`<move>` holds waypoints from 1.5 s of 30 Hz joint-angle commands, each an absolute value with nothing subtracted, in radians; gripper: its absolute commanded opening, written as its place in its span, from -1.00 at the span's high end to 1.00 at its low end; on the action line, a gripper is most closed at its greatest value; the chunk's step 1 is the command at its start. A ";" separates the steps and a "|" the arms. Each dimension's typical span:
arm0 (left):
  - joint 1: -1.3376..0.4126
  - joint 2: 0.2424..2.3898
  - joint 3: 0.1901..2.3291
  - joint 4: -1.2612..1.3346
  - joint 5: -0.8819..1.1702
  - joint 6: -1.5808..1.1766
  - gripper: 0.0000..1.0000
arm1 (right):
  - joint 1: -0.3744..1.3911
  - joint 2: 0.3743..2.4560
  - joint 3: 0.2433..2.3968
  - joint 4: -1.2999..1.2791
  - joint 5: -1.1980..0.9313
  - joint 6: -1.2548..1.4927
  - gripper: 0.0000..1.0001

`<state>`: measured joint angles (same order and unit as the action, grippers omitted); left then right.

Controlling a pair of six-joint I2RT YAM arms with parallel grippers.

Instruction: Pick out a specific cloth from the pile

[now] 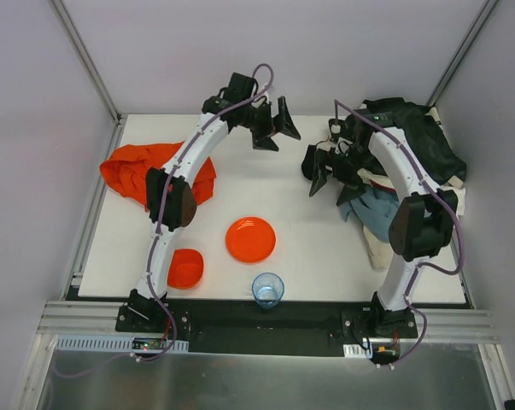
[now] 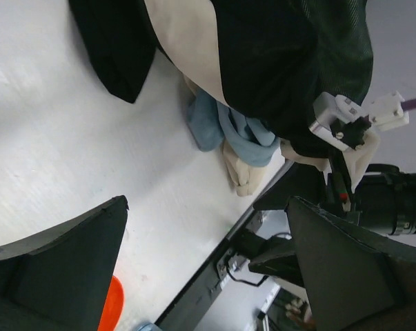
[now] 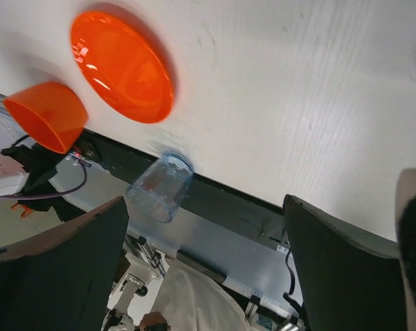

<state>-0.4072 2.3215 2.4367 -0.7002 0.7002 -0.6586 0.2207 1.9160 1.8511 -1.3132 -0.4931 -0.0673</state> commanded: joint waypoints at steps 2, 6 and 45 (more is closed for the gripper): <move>-0.433 2.356 2.444 -0.647 0.781 -0.721 -0.96 | 0.209 1.758 1.610 -1.488 -0.223 -0.002 -0.92; -0.434 2.352 2.396 -0.634 0.788 -0.715 -0.96 | 0.180 1.665 1.458 -1.535 -0.080 0.063 -0.92; -0.321 1.997 2.051 -0.827 0.284 -0.327 -0.98 | 0.201 1.713 2.014 -1.597 0.149 0.012 -0.92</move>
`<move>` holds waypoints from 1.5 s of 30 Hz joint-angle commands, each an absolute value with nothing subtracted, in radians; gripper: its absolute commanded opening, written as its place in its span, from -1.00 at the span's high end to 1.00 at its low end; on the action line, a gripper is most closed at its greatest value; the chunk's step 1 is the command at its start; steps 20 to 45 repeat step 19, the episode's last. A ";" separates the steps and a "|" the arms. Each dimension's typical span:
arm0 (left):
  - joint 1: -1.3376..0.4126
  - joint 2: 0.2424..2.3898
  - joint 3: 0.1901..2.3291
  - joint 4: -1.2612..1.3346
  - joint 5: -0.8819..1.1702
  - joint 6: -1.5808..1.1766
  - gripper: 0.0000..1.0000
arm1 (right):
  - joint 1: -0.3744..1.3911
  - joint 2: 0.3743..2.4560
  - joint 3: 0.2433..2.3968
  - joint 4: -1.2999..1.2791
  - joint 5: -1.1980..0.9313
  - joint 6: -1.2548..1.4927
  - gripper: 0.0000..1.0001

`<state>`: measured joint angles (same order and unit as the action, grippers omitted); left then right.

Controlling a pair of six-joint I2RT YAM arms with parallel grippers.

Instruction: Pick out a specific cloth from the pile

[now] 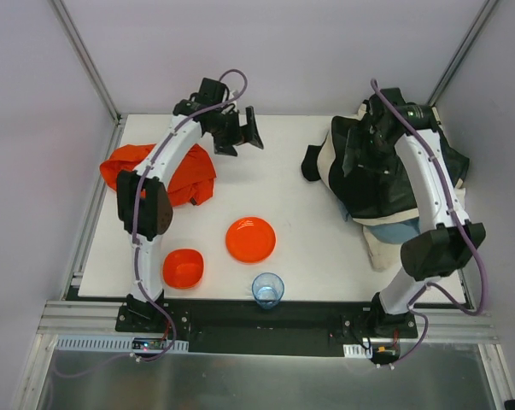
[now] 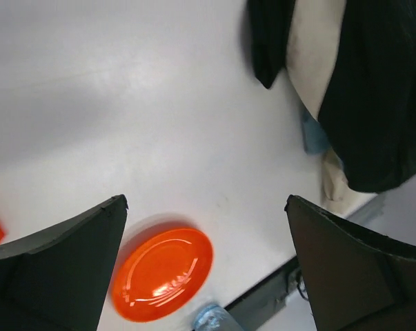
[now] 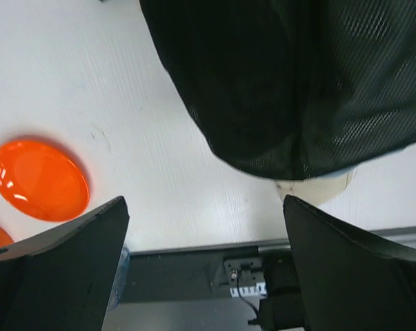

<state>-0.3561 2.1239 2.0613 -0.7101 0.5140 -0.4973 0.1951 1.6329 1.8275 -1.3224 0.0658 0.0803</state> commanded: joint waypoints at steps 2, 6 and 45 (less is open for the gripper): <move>-0.313 1.942 2.023 -0.845 0.162 -0.282 -0.98 | 0.199 1.762 2.121 -1.579 0.140 0.015 -0.92; -0.311 1.824 1.938 -0.844 -0.030 -0.229 -0.98 | 0.199 1.784 2.210 -1.490 0.106 0.015 -0.92; -0.313 1.574 1.740 -0.654 -0.156 -0.195 -0.98 | 0.175 1.649 2.086 -1.212 0.104 0.011 -0.92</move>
